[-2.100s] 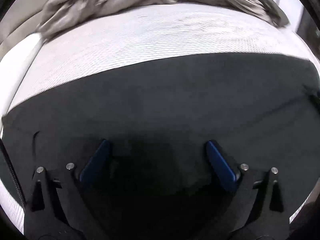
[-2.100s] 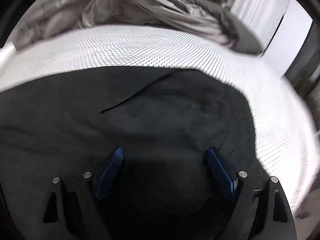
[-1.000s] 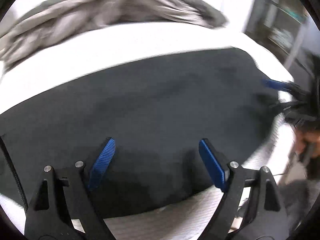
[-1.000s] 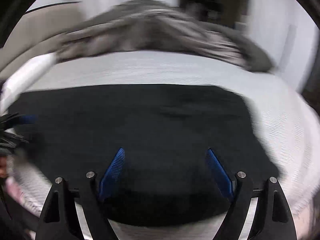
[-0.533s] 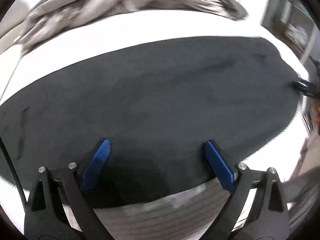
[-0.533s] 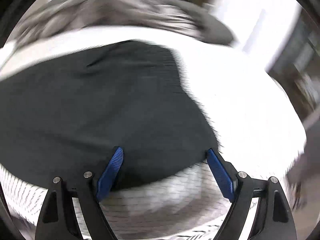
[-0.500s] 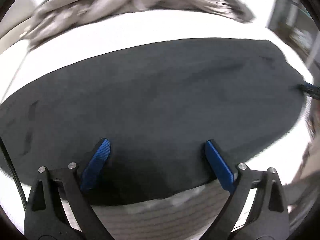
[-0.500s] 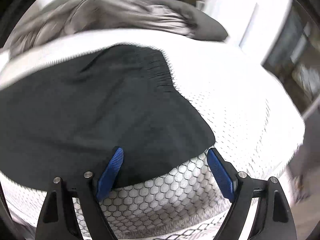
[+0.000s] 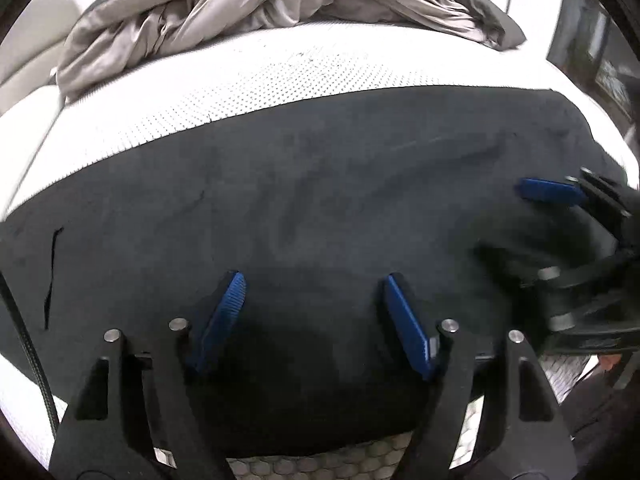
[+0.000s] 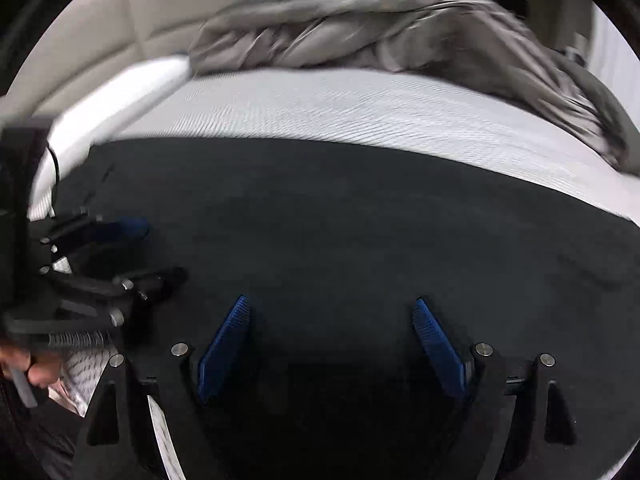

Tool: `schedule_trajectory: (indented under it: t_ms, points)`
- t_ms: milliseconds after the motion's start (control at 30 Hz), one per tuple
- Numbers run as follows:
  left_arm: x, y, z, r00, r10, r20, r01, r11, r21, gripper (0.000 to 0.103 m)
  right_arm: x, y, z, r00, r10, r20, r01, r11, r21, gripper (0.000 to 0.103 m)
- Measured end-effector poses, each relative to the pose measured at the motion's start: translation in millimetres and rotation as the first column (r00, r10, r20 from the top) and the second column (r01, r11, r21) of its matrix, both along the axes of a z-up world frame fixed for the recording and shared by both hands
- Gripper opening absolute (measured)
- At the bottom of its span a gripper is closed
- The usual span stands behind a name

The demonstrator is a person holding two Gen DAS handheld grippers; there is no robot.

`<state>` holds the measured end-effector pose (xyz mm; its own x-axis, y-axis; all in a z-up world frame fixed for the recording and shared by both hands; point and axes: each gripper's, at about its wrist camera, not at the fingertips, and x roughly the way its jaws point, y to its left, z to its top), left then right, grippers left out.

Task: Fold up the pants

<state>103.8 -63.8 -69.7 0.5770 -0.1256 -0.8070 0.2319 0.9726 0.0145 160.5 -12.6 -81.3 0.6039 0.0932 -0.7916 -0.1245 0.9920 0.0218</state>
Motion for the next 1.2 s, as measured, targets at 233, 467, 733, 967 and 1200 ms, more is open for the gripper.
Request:
schedule_trajectory:
  t_ms: [233, 467, 733, 967, 1200]
  points:
    - [-19.3, 91.8, -5.0, 0.989, 0.149, 0.021, -0.149, 0.989, 0.006, 0.069, 2.3, -78.6, -13.8, 0.994, -0.110, 0.001, 0.108, 0.977, -0.184, 0.086]
    - [-25.6, 120.7, 8.4, 0.962, 0.270, 0.046, -0.270, 0.963, -0.012, 0.065, -11.7, -115.2, -2.0, 0.973, -0.229, -0.019, 0.227, 0.970, -0.084, 0.087]
    - [31.9, 63.9, -11.5, 0.996, 0.092, -0.020, -0.091, 0.995, 0.028, 0.045, 32.2, 15.2, 1.4, 0.994, 0.077, -0.073, -0.076, 0.997, 0.015, 0.078]
    - [11.6, 136.0, -8.0, 0.974, 0.226, -0.009, -0.226, 0.974, 0.000, 0.041, 38.1, -14.6, -4.6, 0.997, -0.048, -0.067, 0.033, 0.977, -0.211, 0.081]
    - [20.6, 129.0, 16.4, 0.978, 0.210, 0.007, -0.207, 0.968, -0.138, 0.040, 46.5, -39.1, 8.0, 0.990, -0.126, -0.062, 0.125, 0.992, -0.021, 0.071]
